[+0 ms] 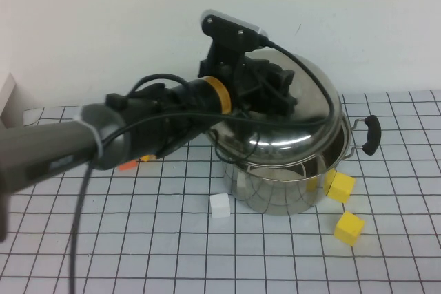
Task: Cover the pot
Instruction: Place the pot lid on the pot
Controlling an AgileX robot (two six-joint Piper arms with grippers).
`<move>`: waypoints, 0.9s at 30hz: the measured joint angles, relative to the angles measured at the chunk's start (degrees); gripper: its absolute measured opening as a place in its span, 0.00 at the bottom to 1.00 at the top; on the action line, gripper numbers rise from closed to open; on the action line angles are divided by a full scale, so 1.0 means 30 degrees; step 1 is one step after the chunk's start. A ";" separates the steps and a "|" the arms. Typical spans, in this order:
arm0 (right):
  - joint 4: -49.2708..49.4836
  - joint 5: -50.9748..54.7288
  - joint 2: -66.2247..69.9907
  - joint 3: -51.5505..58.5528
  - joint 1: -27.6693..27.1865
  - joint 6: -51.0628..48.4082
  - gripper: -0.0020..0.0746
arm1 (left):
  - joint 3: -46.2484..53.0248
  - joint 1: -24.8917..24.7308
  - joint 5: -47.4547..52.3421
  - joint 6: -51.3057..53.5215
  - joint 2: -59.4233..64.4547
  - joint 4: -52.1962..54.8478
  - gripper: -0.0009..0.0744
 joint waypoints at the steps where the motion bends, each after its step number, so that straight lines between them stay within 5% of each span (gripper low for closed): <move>1: 0.0000 0.0000 0.0000 0.0000 0.0000 0.0000 0.04 | -0.0290 -0.0034 0.0034 -0.0294 0.0312 0.0082 0.44; 27: 0.0000 0.0000 0.0000 0.0000 0.0000 0.0000 0.04 | -0.2554 -0.0558 0.0603 -0.1036 0.3361 0.2602 0.44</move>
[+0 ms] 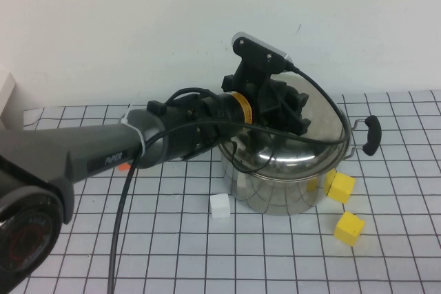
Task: Cover the pot
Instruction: Place the pot lid on the pot
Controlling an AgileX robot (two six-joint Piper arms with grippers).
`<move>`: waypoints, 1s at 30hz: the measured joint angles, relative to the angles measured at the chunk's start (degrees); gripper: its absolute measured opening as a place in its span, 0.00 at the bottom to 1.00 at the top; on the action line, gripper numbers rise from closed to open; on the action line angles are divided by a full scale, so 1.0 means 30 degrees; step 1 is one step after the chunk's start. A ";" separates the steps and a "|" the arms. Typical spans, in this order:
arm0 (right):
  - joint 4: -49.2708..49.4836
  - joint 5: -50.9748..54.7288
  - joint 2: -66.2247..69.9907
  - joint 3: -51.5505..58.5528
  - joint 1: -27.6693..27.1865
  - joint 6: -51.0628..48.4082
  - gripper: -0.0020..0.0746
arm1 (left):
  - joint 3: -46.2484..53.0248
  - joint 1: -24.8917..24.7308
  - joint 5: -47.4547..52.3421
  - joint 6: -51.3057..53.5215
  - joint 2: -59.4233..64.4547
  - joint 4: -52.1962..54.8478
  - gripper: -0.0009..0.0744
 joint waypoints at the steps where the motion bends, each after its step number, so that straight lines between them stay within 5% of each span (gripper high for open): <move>1: 0.0000 0.0000 0.0000 0.0000 0.0000 0.0000 0.04 | 0.0000 0.0000 -0.0017 0.0000 0.0033 0.0000 0.44; 30: 0.0000 0.0000 0.0000 0.0000 0.0000 0.0000 0.04 | -0.0939 0.0034 -0.0440 0.0169 0.1290 -0.0584 0.44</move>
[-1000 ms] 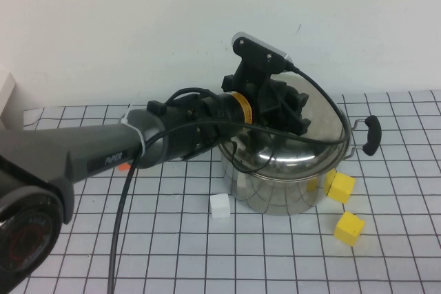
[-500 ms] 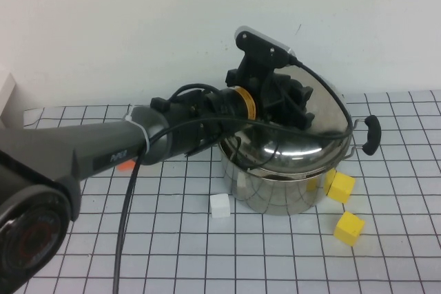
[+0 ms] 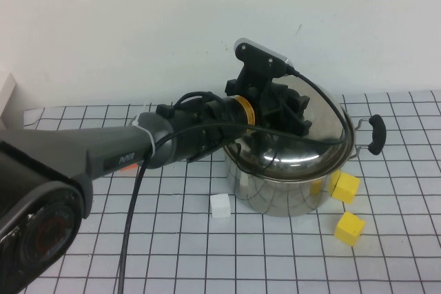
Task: Cover the pot
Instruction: Place the pot lid on the pot
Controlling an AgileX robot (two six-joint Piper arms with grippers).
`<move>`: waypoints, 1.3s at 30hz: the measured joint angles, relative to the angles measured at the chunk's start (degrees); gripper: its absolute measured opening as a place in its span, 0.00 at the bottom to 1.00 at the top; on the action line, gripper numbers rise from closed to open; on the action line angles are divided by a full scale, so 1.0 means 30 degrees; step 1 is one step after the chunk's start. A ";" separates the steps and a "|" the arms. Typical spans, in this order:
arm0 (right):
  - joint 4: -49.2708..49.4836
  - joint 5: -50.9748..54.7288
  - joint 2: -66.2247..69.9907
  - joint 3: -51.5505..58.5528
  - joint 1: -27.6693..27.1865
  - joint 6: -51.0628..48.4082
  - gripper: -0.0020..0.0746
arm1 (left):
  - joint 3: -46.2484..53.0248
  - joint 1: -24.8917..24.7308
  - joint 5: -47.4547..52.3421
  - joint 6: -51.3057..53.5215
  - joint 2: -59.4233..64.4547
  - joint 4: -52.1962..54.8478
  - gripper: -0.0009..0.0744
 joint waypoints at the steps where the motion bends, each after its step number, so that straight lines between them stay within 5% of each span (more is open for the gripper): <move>1: 0.0000 0.0000 0.0000 0.0000 0.0000 0.0000 0.04 | 0.0000 0.0000 0.0000 0.0000 0.0000 -0.0042 0.44; 29: 0.0000 0.0000 0.0000 0.0000 0.0000 0.0000 0.04 | -0.0110 -0.0034 0.0877 -0.2583 0.0000 0.0969 0.44; 35: 0.0000 0.0000 0.0000 0.0000 0.0000 0.0000 0.04 | -0.0110 -0.0034 0.1802 -0.2421 -0.0169 0.1469 0.76; 39: 0.0000 0.0000 0.0000 0.0000 0.0000 0.0000 0.04 | 0.0011 0.0049 0.2881 -0.2382 -0.1133 0.1597 0.80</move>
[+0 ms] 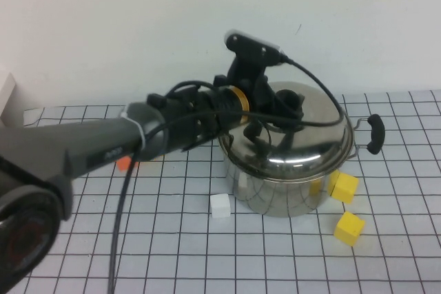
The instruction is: Cover the pot
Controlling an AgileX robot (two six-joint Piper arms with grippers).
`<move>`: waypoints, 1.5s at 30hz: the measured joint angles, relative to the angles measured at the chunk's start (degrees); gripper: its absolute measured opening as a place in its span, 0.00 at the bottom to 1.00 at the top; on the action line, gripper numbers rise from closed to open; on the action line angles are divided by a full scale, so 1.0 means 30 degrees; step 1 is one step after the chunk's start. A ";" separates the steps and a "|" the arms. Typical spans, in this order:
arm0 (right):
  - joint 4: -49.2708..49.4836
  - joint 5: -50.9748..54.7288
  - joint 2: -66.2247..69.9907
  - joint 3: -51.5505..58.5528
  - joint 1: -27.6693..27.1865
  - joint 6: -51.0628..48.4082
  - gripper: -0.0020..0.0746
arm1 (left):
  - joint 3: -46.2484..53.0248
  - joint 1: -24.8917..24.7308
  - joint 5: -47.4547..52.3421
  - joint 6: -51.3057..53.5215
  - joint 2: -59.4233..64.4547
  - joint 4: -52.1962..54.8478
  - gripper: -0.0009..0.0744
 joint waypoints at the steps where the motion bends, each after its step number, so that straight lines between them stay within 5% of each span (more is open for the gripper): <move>1: 0.0000 0.0000 0.0000 0.0000 0.0000 0.0000 0.04 | 0.0001 0.0033 0.0256 0.0000 -0.0342 -0.0010 0.79; 17: 0.0000 0.0000 0.0000 0.0000 0.0000 0.0000 0.04 | 0.0029 0.0556 0.5229 -0.0033 -0.5913 0.0927 0.53; 23: 0.0000 0.0000 0.0000 0.0000 0.0000 0.0000 0.04 | 0.0029 0.0600 0.7842 -0.0033 -0.8390 0.0927 0.16; 26: 0.0000 0.0000 0.0000 0.0000 0.0000 0.0000 0.04 | 0.0029 0.0600 0.9578 -0.0071 -0.9729 0.0889 0.05; 33: 0.0000 0.0000 0.0000 0.0000 0.0000 0.0000 0.04 | 0.2310 0.0645 1.0771 -0.0379 -1.3589 0.0716 0.02; 45: 0.0000 0.0000 0.0000 0.0000 0.0000 0.0000 0.04 | 1.2337 0.0645 1.0898 -0.2679 -2.3709 0.0375 0.01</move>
